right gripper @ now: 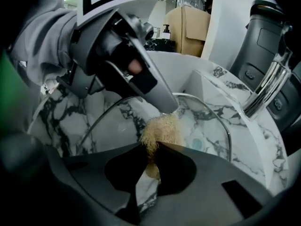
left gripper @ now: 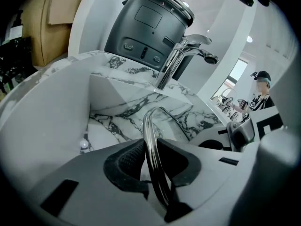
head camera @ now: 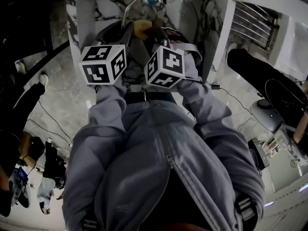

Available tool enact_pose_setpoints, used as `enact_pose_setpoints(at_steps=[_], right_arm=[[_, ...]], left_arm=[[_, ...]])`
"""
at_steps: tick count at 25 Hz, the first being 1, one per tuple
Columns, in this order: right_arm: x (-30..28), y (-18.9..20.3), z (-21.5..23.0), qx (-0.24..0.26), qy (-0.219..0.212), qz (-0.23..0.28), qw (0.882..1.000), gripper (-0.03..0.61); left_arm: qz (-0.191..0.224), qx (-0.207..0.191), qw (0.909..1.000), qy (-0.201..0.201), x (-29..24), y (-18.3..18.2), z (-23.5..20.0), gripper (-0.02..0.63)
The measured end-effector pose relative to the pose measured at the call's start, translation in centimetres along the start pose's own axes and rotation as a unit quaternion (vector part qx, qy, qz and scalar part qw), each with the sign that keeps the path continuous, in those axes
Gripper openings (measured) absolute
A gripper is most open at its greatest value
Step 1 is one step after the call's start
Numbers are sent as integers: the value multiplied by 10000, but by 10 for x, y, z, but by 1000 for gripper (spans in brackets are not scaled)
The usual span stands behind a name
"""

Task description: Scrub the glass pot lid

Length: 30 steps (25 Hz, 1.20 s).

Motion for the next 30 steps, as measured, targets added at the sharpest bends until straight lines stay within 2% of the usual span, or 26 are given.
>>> enact_pose_setpoints(at_steps=[6, 12, 16, 19, 23, 25, 30], right_arm=[[3, 7, -41, -79, -1001, -145, 9948, 52], [12, 10, -79, -290, -2277, -182, 9731, 52], [25, 11, -84, -363, -2588, -214, 9650, 52], [36, 10, -78, -397, -2599, -182, 9646, 52], [47, 11, -57, -636, -2363, 59, 9696, 52], [51, 14, -39, -803, -2079, 177, 9747, 52], [61, 27, 22, -1248, -929, 429, 9869, 52]], left_arm=[[30, -15, 10000, -26, 0, -1, 0, 92], [53, -57, 10000, -19, 0, 1, -1, 92], [70, -79, 9999, -9, 0, 1, 0, 92], [67, -111, 9999, -7, 1, 1, 0, 92], [51, -185, 9998, 3, 1, 2, -1, 92], [54, -213, 9998, 13, 1, 2, -1, 92], [77, -237, 9996, 107, 2, 2, -2, 92]])
Point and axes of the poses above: the fingertips, and each gripper's own axes: x backward along the fingers, z to its right, y out of its underside, the point moved 4 cm from there along x, backward along the fingers, and after that the axes turned 5 degrees about -y, right-handed, at the moved point
